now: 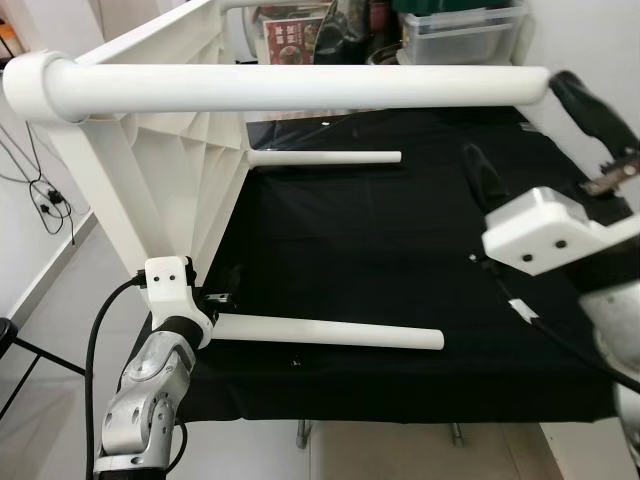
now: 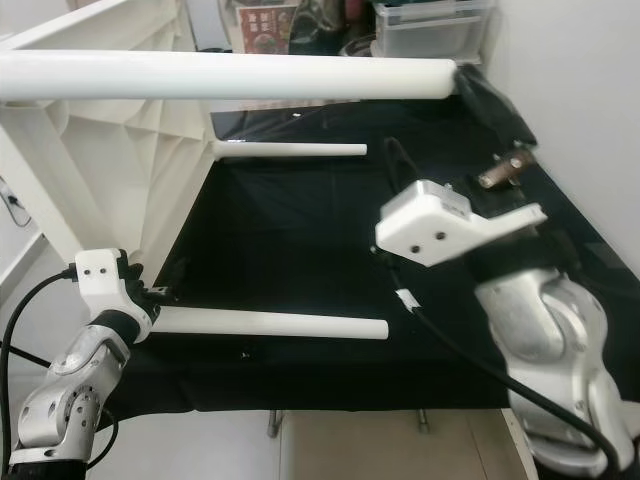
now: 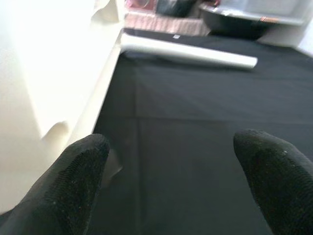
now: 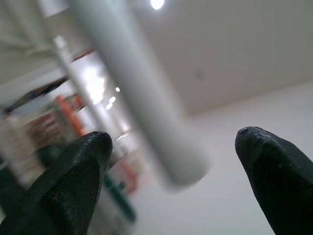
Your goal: Building children table
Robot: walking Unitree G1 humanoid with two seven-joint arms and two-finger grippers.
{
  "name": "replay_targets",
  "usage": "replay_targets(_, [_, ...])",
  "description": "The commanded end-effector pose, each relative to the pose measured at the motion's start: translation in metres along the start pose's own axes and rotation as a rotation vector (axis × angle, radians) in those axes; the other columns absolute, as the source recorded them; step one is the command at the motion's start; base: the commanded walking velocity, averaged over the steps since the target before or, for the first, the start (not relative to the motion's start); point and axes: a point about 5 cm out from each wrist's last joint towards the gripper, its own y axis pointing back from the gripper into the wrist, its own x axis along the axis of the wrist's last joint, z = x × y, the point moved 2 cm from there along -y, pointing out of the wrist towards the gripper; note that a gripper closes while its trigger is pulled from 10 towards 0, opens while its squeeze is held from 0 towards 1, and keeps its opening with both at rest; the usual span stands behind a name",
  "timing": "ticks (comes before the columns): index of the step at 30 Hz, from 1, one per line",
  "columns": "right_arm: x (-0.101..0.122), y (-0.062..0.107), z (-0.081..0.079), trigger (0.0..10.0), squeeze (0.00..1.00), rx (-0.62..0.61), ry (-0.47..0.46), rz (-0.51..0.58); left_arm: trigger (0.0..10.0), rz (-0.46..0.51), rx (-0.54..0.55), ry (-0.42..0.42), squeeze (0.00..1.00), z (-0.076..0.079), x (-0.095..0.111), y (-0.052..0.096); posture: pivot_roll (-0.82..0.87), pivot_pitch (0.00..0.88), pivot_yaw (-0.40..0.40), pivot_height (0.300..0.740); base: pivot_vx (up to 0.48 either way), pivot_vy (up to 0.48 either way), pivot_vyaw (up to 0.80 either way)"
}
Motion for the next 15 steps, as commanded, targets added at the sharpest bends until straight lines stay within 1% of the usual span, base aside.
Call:
replay_targets(1, [0.005, -0.003, -0.002, 10.0, 0.0, 0.018, -0.016, 0.026, 10.0, -0.002, -0.01, 0.014, 0.0, 0.002, -0.002, 0.001, -0.13, 0.053, 0.063, 0.74, 0.0, 0.0, 0.0])
replay_targets(3, [0.007, -0.004, -0.001, 10.0, 0.0, 0.015, -0.018, 0.033, 10.0, 0.001, -0.016, 0.015, 0.0, 0.004, -0.001, 0.001, -0.13, 0.054, 0.063, 0.74, 0.0, 0.0, 0.0])
replay_targets(5, [0.014, -0.008, -0.005, 10.0, 0.0, 0.024, -0.037, 0.064, 10.0, -0.005, -0.038, 0.015, 0.0, 0.01, -0.003, 0.004, -0.13, 0.057, 0.063, 0.74, 0.0, 0.0, 0.0])
replay_targets(8, [0.023, -0.013, -0.027, 10.0, 0.0, 0.116, -0.09, 0.104, 10.0, -0.029, -0.061, 0.001, 0.0, 0.016, -0.011, 0.01, -0.13, 0.057, 0.061, 0.74, 0.0, 0.0, 0.0])
replay_targets(10, [0.027, -0.016, -0.036, 10.0, 0.0, 0.15, -0.114, 0.12, 10.0, -0.035, -0.063, 0.002, 0.0, 0.017, -0.013, 0.012, -0.12, 0.058, 0.057, 0.74, 0.0, 0.0, 0.0])
replay_targets(11, [0.027, -0.016, -0.036, 10.0, 0.0, 0.15, -0.114, 0.12, 10.0, -0.035, -0.063, 0.002, 0.0, 0.017, -0.013, 0.012, -0.12, 0.058, 0.057, 0.74, 0.0, 0.0, 0.0])
replay_targets(13, [0.031, -0.021, -0.044, 10.0, 0.0, 0.183, -0.135, 0.132, 10.0, -0.037, -0.062, 0.004, 0.0, 0.019, -0.015, 0.013, -0.12, 0.056, 0.049, 0.74, 0.0, 0.0, 0.0])
replay_targets(15, [0.032, -0.023, -0.047, 10.0, 0.0, 0.195, -0.144, 0.136, 10.0, -0.037, -0.061, 0.005, 0.0, 0.019, -0.015, 0.014, -0.12, 0.055, 0.044, 0.74, 0.0, 0.0, 0.0])
